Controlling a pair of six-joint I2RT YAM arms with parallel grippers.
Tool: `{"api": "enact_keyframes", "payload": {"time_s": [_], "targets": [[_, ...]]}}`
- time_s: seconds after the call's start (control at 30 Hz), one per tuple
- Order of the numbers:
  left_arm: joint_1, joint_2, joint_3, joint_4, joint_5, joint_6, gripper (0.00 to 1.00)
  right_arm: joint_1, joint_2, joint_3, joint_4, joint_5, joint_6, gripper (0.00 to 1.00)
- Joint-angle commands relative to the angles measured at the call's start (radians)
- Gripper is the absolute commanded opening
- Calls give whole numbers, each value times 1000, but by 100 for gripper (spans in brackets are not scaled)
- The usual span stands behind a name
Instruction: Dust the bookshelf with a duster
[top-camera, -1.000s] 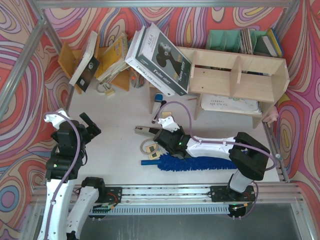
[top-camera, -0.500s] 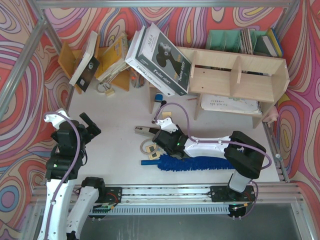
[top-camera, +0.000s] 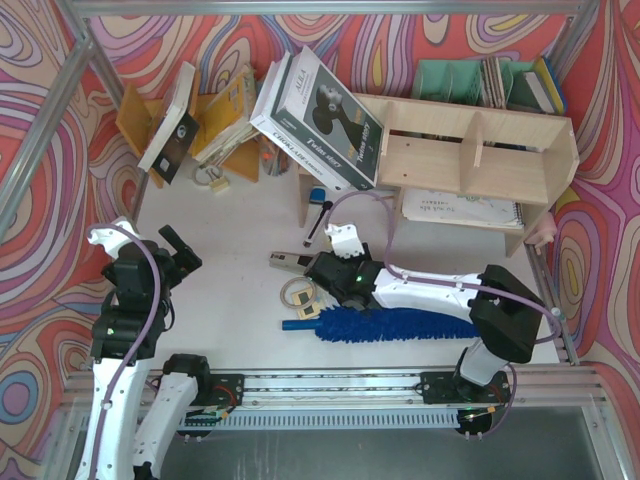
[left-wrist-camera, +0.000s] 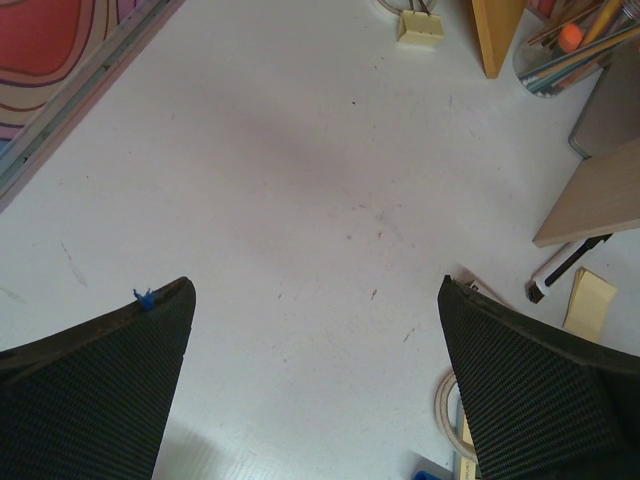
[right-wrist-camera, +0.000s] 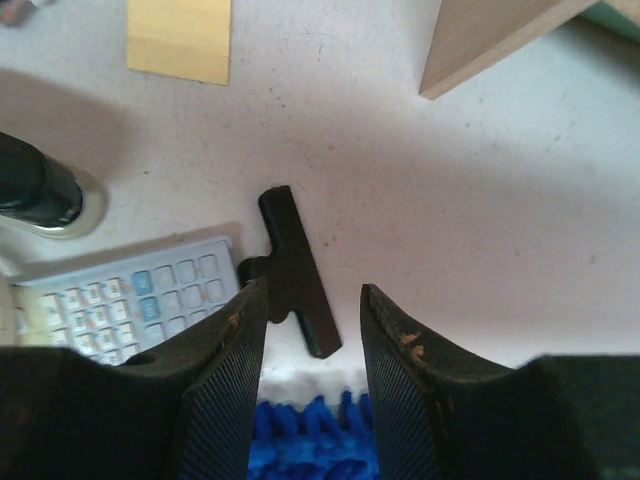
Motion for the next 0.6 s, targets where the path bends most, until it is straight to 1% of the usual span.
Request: {"api": "enact_keyframes", "payload": {"time_s": [0.0, 0.07, 0.13, 0.2, 0.3, 0.33, 0.4, 0.5, 0.57], "targets": [[9, -10, -15, -1, 10, -7, 99, 4, -39, 58, -229, -46, 354, 44], [10, -13, -15, -1, 10, -6, 98, 9, -59, 67, -279, -86, 468, 44], [9, -16, -17, 1, 16, -7, 99, 14, -80, 76, -350, -115, 618, 44], [10, -21, -18, 4, 22, -7, 98, 23, -100, 87, -447, -127, 780, 44], [10, -28, -20, 5, 24, -7, 98, 36, -127, 93, -660, -146, 1041, 48], [10, -31, -19, 5, 24, -7, 98, 37, -131, 89, -720, -163, 1126, 50], [10, -34, -19, 6, 24, -7, 99, 37, -138, 76, -779, -197, 1229, 56], [8, -37, -20, 6, 26, -7, 99, 38, -156, 35, -813, -244, 1333, 69], [8, -37, -19, 5, 26, -7, 99, 38, -179, 3, -825, -261, 1396, 75]]}}
